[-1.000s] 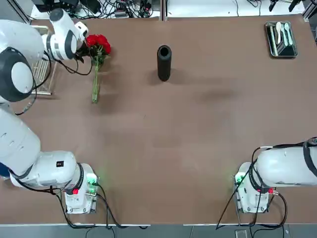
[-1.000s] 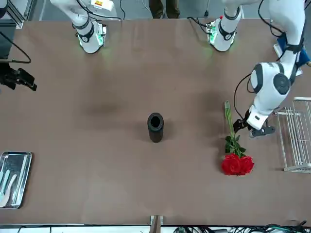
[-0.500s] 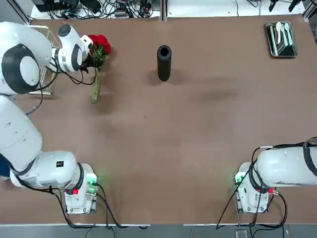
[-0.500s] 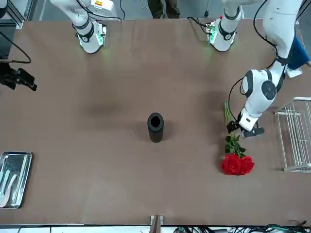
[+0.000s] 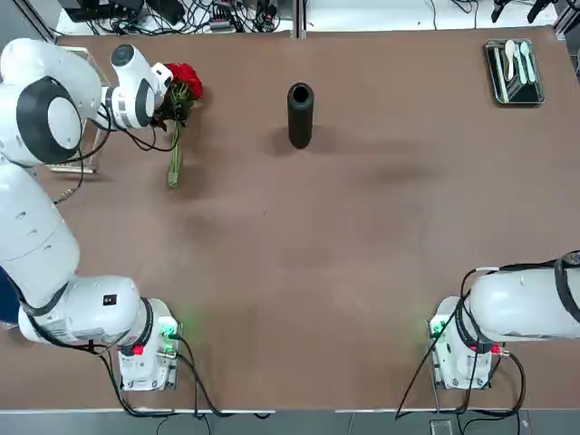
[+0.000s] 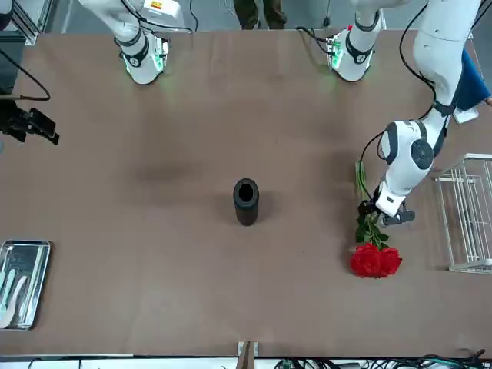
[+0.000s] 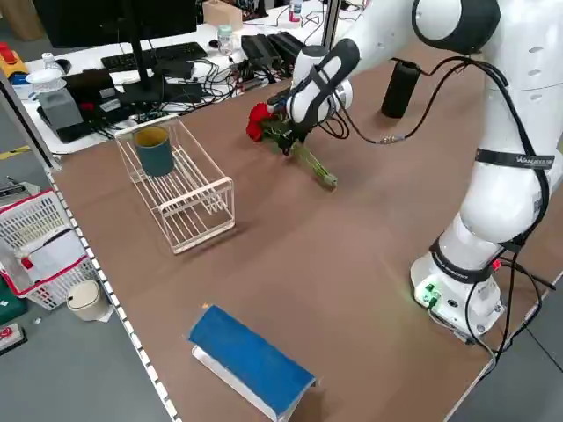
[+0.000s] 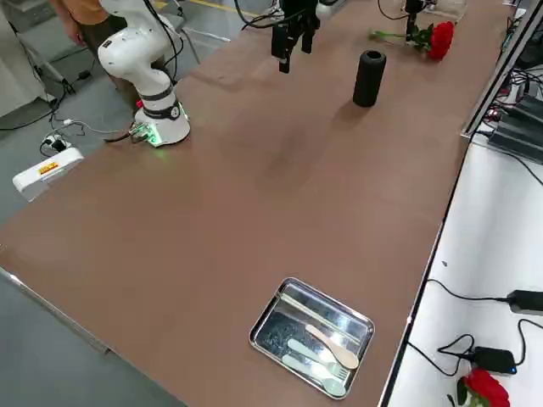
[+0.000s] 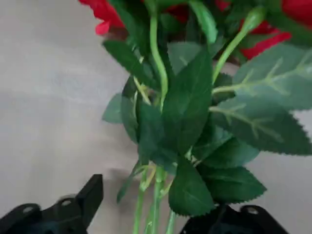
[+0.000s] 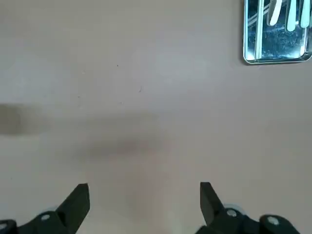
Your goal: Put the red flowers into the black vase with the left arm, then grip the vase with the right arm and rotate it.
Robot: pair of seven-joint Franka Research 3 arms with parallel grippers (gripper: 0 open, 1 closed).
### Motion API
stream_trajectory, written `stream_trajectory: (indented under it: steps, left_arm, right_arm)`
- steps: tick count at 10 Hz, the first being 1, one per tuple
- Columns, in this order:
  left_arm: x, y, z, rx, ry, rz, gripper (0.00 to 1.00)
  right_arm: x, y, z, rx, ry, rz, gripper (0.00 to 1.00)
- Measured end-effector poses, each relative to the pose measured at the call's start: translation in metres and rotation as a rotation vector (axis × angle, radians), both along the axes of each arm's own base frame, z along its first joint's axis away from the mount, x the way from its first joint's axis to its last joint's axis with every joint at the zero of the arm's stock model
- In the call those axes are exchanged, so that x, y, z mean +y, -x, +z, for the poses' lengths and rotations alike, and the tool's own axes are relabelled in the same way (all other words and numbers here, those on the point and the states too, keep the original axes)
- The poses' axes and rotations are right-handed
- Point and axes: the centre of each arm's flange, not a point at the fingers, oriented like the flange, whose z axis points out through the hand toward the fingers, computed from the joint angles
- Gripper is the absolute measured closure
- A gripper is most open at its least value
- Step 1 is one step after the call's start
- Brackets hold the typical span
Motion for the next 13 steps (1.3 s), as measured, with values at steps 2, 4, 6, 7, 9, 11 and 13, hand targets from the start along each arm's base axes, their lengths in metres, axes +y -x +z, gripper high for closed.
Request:
stream_trajectory:
  steps: [2,4,6,7,9,11,13]
  left_arm:
    - [-0.001,-0.001,0.000,-0.001,0.000,-0.002,0.29]
    - [-0.002,-0.004,-0.006,0.004,0.002,-0.002,0.36]
    - [-0.002,-0.003,-0.016,0.018,0.003,-0.001,0.52]
    - [-0.001,-0.004,-0.017,0.019,0.003,0.000,0.60]
    - [0.001,-0.008,-0.013,0.009,0.003,0.004,0.86]
    - [0.000,-0.012,-0.007,-0.005,0.005,0.013,0.86]
    - [-0.003,-0.016,0.005,-0.015,0.012,0.045,0.86]
  right_arm:
    - [0.000,0.000,0.000,0.001,0.000,0.000,0.00]
    - [0.000,0.000,0.000,0.001,0.000,0.000,0.00]
    - [0.000,0.000,-0.001,0.002,0.000,0.000,0.00]
    - [0.000,0.000,-0.001,0.002,0.000,0.000,0.00]
    - [-0.002,0.000,-0.001,0.002,0.000,-0.004,0.00]
    - [-0.004,0.000,-0.001,0.003,0.000,-0.007,0.00]
    - [-0.005,0.001,-0.001,0.007,-0.001,-0.010,0.00]
